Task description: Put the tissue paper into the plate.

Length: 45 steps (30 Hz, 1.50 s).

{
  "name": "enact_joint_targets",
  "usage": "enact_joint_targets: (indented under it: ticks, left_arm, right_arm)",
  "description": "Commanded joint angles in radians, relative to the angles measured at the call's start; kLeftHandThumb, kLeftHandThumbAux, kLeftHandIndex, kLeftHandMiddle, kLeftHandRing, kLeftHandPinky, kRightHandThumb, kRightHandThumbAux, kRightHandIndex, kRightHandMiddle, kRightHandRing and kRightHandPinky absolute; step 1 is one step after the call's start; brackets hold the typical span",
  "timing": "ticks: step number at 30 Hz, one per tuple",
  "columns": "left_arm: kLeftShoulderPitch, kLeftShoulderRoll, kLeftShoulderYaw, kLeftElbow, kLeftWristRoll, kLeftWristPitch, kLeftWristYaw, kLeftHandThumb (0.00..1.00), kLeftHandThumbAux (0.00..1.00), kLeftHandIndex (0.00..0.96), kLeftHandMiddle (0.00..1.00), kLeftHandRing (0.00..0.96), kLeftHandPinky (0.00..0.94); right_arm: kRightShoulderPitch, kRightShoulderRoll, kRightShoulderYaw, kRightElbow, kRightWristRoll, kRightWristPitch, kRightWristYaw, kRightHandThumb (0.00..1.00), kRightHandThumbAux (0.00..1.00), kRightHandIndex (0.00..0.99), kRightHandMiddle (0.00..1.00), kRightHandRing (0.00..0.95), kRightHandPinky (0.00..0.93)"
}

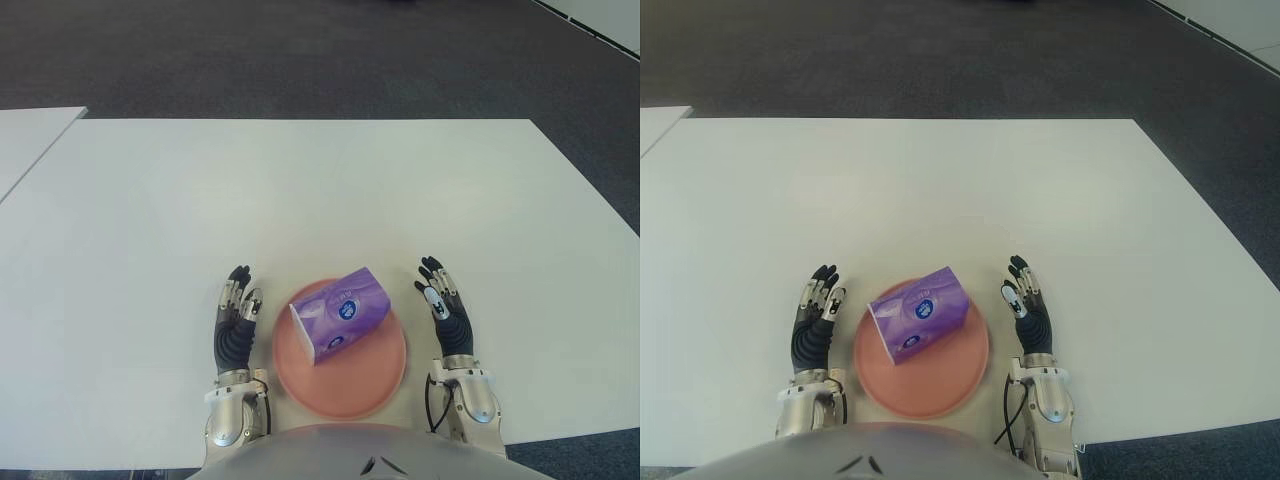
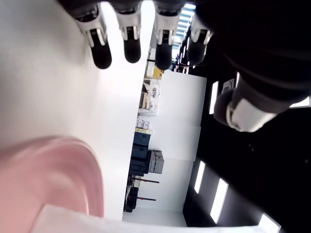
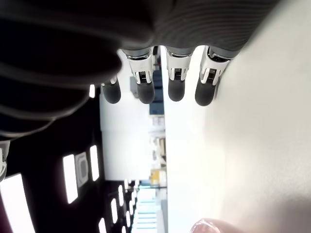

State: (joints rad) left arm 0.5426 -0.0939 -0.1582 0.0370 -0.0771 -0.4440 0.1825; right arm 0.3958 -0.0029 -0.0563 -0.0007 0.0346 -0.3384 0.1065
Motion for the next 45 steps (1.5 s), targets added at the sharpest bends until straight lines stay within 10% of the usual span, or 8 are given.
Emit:
enact_joint_targets:
  ticks: [1, 25, 45]
  left_arm:
    - [-0.001, -0.037, 0.026, 0.090, -0.029, 0.036, -0.012, 0.074, 0.518, 0.114, 0.134, 0.104, 0.092]
    - [0.083, -0.067, -0.048, 0.090, -0.020, -0.005, -0.015, 0.061, 0.465, 0.166, 0.157, 0.112, 0.112]
    - [0.215, 0.001, -0.083, -0.160, 0.028, 0.156, 0.012, 0.071, 0.523, 0.154, 0.153, 0.138, 0.140]
  right_arm:
    - [0.013, -0.010, -0.004, 0.013, 0.003, 0.027, -0.005, 0.032, 0.367, 0.006, 0.000, 0.000, 0.000]
    - [0.040, -0.076, -0.011, -0.034, 0.036, 0.087, 0.034, 0.053, 0.406, 0.000, 0.000, 0.000, 0.000]
    - [0.058, -0.078, -0.014, -0.085, 0.057, 0.127, 0.036, 0.076, 0.428, 0.012, 0.009, 0.000, 0.000]
